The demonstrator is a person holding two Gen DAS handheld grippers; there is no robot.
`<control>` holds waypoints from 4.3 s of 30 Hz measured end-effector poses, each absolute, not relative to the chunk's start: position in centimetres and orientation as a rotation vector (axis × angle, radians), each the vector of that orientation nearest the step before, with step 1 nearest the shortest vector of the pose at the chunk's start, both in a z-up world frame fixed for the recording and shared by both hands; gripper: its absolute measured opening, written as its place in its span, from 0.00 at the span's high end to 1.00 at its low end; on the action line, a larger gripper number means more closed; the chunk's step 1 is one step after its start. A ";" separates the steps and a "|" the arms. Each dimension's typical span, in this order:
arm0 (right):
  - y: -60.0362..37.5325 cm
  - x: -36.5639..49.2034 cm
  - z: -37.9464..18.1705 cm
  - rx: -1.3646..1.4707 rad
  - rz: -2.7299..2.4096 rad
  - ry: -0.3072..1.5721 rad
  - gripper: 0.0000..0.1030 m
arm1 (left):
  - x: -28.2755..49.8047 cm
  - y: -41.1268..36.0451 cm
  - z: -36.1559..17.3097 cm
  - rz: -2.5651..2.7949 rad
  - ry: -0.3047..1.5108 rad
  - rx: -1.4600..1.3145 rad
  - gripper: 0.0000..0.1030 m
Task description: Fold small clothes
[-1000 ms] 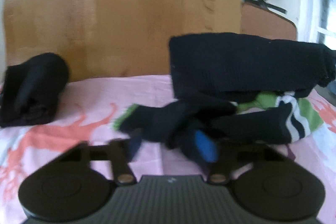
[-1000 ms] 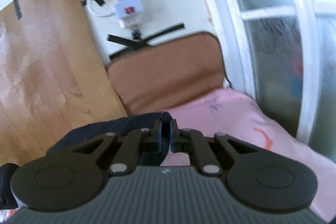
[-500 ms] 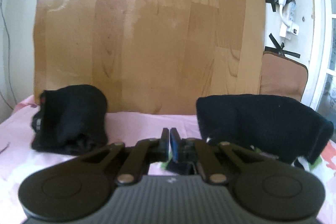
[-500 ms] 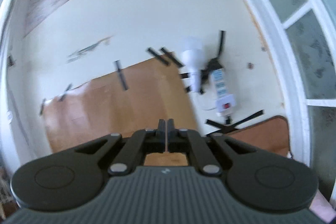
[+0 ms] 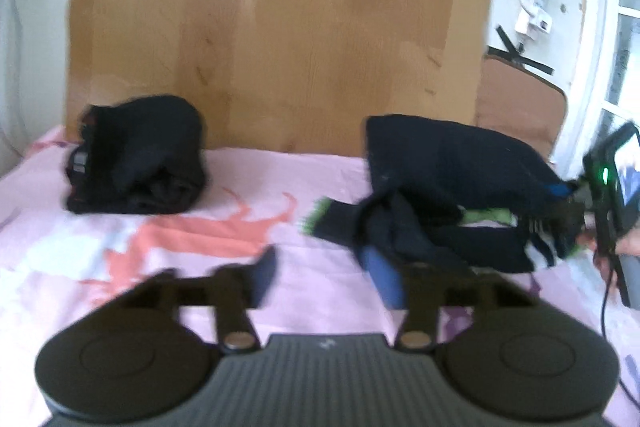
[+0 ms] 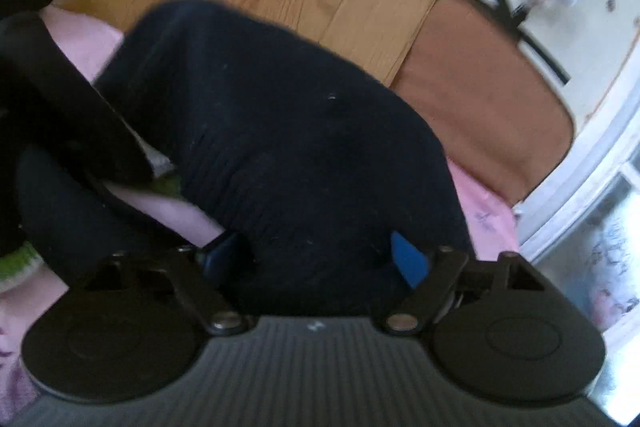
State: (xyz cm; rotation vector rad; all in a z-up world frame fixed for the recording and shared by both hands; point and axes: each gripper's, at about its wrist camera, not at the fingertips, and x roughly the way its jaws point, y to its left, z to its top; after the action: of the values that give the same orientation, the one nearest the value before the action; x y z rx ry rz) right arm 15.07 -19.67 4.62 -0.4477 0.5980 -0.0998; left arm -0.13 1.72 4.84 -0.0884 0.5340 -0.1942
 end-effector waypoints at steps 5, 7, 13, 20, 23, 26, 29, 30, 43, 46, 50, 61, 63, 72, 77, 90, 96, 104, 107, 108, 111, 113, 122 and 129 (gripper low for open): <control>-24.3 15.5 9.5 -0.184 -0.138 0.473 0.78 | 5.1 -2.7 3.0 -0.262 0.635 -0.132 0.46; -26.5 15.0 12.0 -0.090 -0.195 0.403 0.83 | 7.4 -4.3 2.4 -0.267 0.678 -0.139 0.81; -30.8 11.5 19.5 0.186 -0.147 0.231 0.86 | 9.7 -3.7 4.8 -0.126 0.592 -0.124 0.85; -32.5 3.3 25.1 0.352 -0.091 -0.015 0.86 | 6.7 7.4 15.8 -0.021 0.326 -0.306 0.87; -34.2 0.6 26.1 0.408 -0.084 -0.097 0.86 | 3.7 10.3 18.9 0.000 0.218 -0.317 0.98; -35.3 -0.7 27.4 0.429 -0.071 -0.128 0.86 | 1.1 12.1 21.1 -0.016 0.142 -0.360 0.98; -34.0 -2.2 28.7 0.416 -0.058 -0.131 0.86 | -0.9 12.3 22.0 -0.040 0.093 -0.375 0.98; -33.2 -2.9 29.1 0.402 -0.045 -0.134 0.86 | -1.4 12.1 21.9 -0.051 0.096 -0.361 0.98; -19.9 -3.4 38.0 0.260 0.210 -0.188 0.86 | -6.6 4.6 16.4 -0.207 0.156 -0.159 0.94; -19.4 -2.4 39.8 0.322 0.263 -0.201 0.86 | -8.0 5.6 16.0 -0.189 0.147 -0.163 0.94; -22.7 -2.2 39.8 0.475 0.295 -0.242 0.86 | -9.2 6.5 15.6 -0.186 0.147 -0.167 0.94; -36.0 1.1 14.1 0.223 -0.366 0.368 0.48 | -6.7 2.6 9.3 -0.328 0.428 -0.181 0.93; -36.5 0.9 10.6 0.175 -0.352 0.457 0.48 | -5.8 1.2 7.9 -0.357 0.508 -0.180 0.93; -25.5 3.1 13.3 -0.050 0.155 0.434 0.39 | -7.2 -5.7 6.3 -0.480 0.534 -0.053 0.44; -16.0 6.6 12.1 -0.301 0.384 0.504 0.39 | -6.1 -8.6 3.9 -0.447 0.593 0.015 0.51; -12.4 10.6 15.6 -0.287 0.290 0.357 0.91 | -6.7 1.4 8.3 -0.258 0.429 -0.129 0.94; -24.6 6.6 24.8 0.185 0.062 0.150 0.92 | -9.2 10.7 12.8 -0.136 0.261 -0.248 0.94; -30.9 -2.7 20.9 0.397 -0.051 0.195 0.89 | -11.2 13.5 10.1 -0.119 0.333 -0.261 0.79; -30.9 -4.4 14.7 0.352 -0.139 0.336 0.86 | -9.7 13.3 7.9 -0.138 0.459 -0.296 0.80; -31.2 -4.5 12.5 0.349 -0.153 0.407 0.86 | -9.4 12.7 7.6 -0.156 0.474 -0.299 0.80; -32.6 -6.3 8.3 0.410 -0.204 0.479 0.75 | -8.6 9.0 8.2 -0.230 0.467 -0.221 0.76; -33.7 -8.0 7.4 0.471 -0.227 0.460 0.71 | -7.5 5.7 9.0 -0.299 0.455 -0.153 0.62; -34.7 -9.5 8.9 0.477 -0.210 0.338 0.57 | 1.3 -7.1 5.6 -0.444 0.676 -0.086 0.53; -31.7 -8.5 9.8 0.357 -0.093 0.336 0.55 | -1.1 -1.7 6.5 -0.367 0.585 -0.163 0.98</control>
State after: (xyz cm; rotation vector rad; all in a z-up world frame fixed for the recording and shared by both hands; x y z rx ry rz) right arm -8.46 -31.74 9.81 0.3570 0.3358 -0.0926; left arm -1.11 -1.72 6.48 -0.1632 0.5852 -0.3669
